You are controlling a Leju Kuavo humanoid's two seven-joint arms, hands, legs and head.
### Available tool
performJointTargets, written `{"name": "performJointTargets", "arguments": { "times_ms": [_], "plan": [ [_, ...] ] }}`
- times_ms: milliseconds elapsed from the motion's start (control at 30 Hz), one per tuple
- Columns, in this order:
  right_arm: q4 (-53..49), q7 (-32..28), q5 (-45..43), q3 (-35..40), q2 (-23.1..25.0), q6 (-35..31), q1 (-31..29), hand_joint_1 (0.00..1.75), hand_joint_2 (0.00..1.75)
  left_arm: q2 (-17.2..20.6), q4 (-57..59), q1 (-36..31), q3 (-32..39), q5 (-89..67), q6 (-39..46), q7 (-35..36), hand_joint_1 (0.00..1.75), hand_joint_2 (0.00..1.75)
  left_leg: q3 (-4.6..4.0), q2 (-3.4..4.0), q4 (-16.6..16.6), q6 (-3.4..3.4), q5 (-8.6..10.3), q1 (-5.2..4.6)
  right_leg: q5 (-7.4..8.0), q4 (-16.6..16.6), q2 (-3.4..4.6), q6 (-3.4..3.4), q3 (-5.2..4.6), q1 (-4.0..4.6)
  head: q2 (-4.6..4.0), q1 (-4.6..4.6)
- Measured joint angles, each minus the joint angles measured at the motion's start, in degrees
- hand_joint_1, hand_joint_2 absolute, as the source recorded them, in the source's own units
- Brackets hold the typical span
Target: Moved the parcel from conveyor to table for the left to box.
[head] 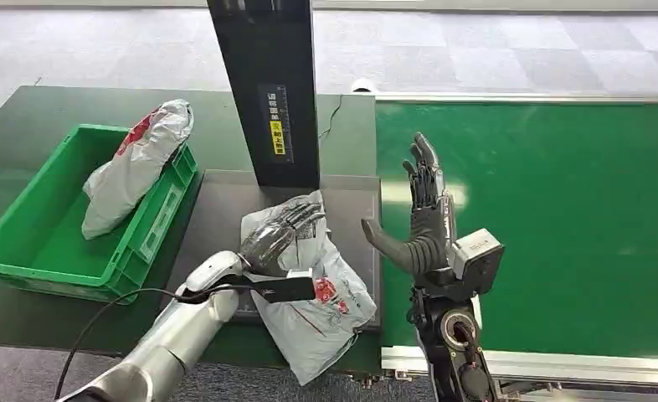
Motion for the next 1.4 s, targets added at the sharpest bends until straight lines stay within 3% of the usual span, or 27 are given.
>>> {"name": "performJointTargets", "arguments": {
  "times_ms": [133,167,200,233,267,833,1033,1167,1267,1400],
  "plan": [
    [-0.20,0.00,0.00,-0.07,0.00,0.00,0.17,0.00,1.75,-0.07,1.77,-1.08,-0.61,-0.09,-0.37,0.00,0.00,1.75,0.22,0.00,0.00,0.00,0.00,0.00,0.00,-0.01,-0.01,0.00,0.21,0.00,-0.02,0.00],
    [-0.31,-0.02,0.00,-0.07,0.00,0.00,0.18,0.00,1.75,-0.07,2.24,-1.37,-0.83,-0.24,-0.82,0.00,0.26,1.75,0.26,0.00,0.00,0.01,0.01,0.00,0.00,-0.01,-0.01,0.00,0.25,0.00,-0.02,0.00],
    [-0.35,-0.02,0.00,-0.11,0.00,0.00,0.17,0.00,1.75,-0.13,2.78,-1.84,-1.03,-0.33,-1.27,0.00,1.34,1.75,0.29,0.00,-0.01,0.03,0.02,0.00,0.00,-0.01,-0.04,0.00,0.29,0.00,0.00,0.00],
    [-0.46,-0.04,0.00,-0.17,0.00,0.00,0.18,0.00,1.75,-0.24,3.55,-2.44,-1.33,-0.50,-1.83,0.02,1.62,1.75,0.32,0.00,-0.01,0.03,0.03,0.01,0.00,-0.01,-0.07,0.00,0.34,0.00,0.00,0.00],
    [-0.55,-0.04,0.00,-0.24,0.00,0.00,0.17,0.00,1.75,-0.35,4.17,-2.93,-1.55,-0.77,-2.32,0.07,1.75,1.75,0.37,-0.01,-0.01,0.03,0.04,0.01,0.00,-0.01,-0.08,0.00,0.38,0.00,-0.02,0.00],
    [-1.33,-0.44,-0.13,-1.66,0.00,-0.59,0.61,0.00,1.75,-1.95,11.65,-6.92,-4.77,-1.40,-3.85,-0.48,1.75,1.75,0.52,0.00,-0.02,0.04,0.03,0.01,0.00,0.00,-0.06,0.00,0.50,0.00,0.00,0.00],
    [-2.16,-0.46,-0.24,-1.79,0.00,-0.61,1.36,0.00,1.75,-1.97,12.13,-6.77,-5.46,-0.20,-1.86,-0.59,1.75,1.75,0.47,0.01,-0.03,0.04,0.03,0.01,0.00,0.00,-0.05,-0.01,0.46,0.01,0.00,0.00],
    [-2.75,-0.46,-0.24,-2.01,0.00,-0.68,1.76,0.00,1.75,-1.86,11.69,-5.64,-5.46,3.35,2.74,-4.29,1.75,1.75,0.45,0.01,-0.02,0.03,0.03,0.01,0.00,0.00,-0.06,0.00,0.43,0.00,0.00,0.00],
    [-3.19,-0.46,0.09,-2.43,0.02,-0.98,2.32,0.00,1.75,-1.47,5.05,-2.40,-5.00,10.50,5.24,-8.24,1.75,1.75,0.31,0.01,-0.01,0.04,0.03,0.01,0.01,0.00,-0.05,0.00,0.27,0.00,0.00,0.00],
    [-3.61,-0.61,0.26,-3.04,0.00,-1.82,3.52,0.00,1.75,0.29,-15.37,3.62,-4.41,19.98,5.49,-7.41,1.75,1.75,0.04,0.02,0.00,0.04,0.03,0.01,0.01,0.01,-0.05,0.00,0.01,0.00,0.00,0.00]
  ]
}}
